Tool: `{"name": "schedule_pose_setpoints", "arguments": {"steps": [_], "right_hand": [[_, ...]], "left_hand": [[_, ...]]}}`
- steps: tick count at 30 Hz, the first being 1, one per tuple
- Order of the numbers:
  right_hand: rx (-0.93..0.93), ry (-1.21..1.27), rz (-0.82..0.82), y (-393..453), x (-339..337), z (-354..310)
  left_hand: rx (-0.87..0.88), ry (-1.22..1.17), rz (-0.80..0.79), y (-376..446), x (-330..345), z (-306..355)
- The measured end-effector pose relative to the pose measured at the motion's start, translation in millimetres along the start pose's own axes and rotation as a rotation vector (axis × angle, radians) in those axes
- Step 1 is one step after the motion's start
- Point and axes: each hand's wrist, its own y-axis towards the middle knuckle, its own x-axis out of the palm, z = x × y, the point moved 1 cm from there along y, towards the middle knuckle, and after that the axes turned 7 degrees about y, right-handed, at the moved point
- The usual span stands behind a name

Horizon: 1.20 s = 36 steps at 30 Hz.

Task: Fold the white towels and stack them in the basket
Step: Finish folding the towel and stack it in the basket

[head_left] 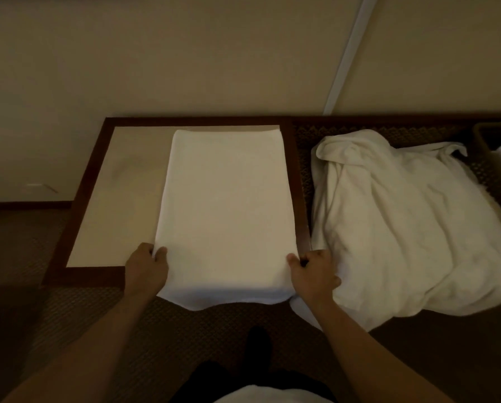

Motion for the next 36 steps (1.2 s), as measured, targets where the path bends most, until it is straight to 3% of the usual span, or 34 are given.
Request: {"name": "schedule_pose_setpoints", "arguments": {"steps": [4, 10, 15, 18, 23, 29, 36], "right_hand": [[0.037, -0.023, -0.011, 5.7, -2.6, -10.7], [-0.065, 0.06, -0.002, 32.6, 1.0, -19.9], [-0.021, -0.031, 0.07, 23.9, 0.3, -21.9], [-0.002, -0.044, 0.067, 31.3, 10.5, -32.0], [-0.058, -0.038, 0.065, 60.9, 15.6, -52.1], [-0.061, -0.13, 0.148, 59.1, 23.1, -56.0], [-0.064, -0.123, 0.138, 84.2, 27.8, -70.1]], "left_hand": [[-0.054, 0.016, -0.026, 6.0, -5.0, 2.9], [-0.208, -0.356, -0.134, 33.2, -11.5, 7.6], [0.013, 0.008, -0.022, 30.0, -4.5, 8.6], [-0.038, -0.05, 0.019, 35.9, -2.9, 15.7], [-0.085, -0.275, -0.055, 65.0, -9.0, 38.7], [-0.003, -0.007, 0.082, 66.1, 6.2, 28.7], [0.005, -0.058, 0.062, 97.3, -0.7, 44.5]]}}
